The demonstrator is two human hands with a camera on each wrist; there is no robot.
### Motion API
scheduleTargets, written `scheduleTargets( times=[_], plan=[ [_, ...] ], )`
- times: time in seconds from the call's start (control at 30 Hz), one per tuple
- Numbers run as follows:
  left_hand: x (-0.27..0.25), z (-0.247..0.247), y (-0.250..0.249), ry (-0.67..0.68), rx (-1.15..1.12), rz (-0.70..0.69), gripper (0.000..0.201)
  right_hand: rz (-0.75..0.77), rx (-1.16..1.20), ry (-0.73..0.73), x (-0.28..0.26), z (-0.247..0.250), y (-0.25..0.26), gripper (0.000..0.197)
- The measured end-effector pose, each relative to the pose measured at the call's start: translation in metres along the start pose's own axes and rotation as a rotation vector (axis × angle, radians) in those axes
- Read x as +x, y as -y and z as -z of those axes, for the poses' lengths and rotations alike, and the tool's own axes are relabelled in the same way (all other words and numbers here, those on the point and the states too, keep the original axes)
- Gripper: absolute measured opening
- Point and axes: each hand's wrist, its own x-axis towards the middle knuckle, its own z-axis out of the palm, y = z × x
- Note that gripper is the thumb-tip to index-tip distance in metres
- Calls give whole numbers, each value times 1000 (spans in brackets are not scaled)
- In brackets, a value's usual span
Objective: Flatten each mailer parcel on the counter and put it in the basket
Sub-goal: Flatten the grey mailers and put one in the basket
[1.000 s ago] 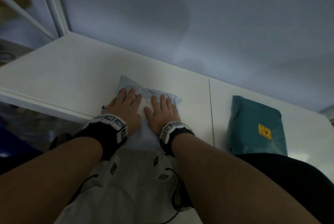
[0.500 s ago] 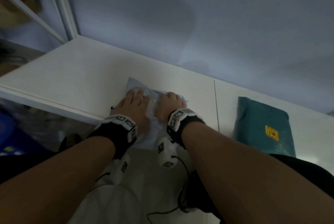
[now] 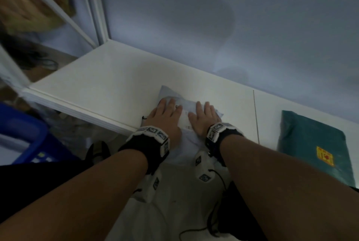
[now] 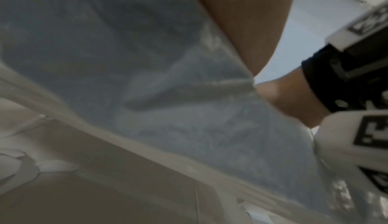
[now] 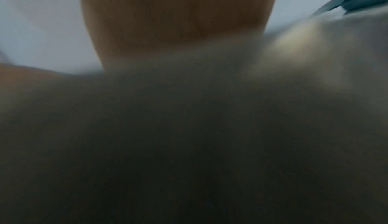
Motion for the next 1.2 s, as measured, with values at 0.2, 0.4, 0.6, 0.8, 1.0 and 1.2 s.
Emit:
scheduleTargets(
  times=[0.2,0.4,0.6,0.8,1.0,1.2],
  plan=[
    [19,11,10,42,-31,10,72,90,-61,-121,6,13,12,64],
    [36,13,15,-30,-61,97,69,295,-35,-114,-14,-4,46,59],
    [17,8,15,-88,-60,142,55,417,-166,-195,-37,-25,41,53],
    [10,2,20,-92,-80,118,47,322,-115,-118,-32,-38,37,72],
    [11,-6,18,-120,-35,110,50,158,15,-175,-40,-34,18,63],
    [10,-3,17,-103,-122,126,50,119,2,-200,-44,-31,-12,67]
  ],
)
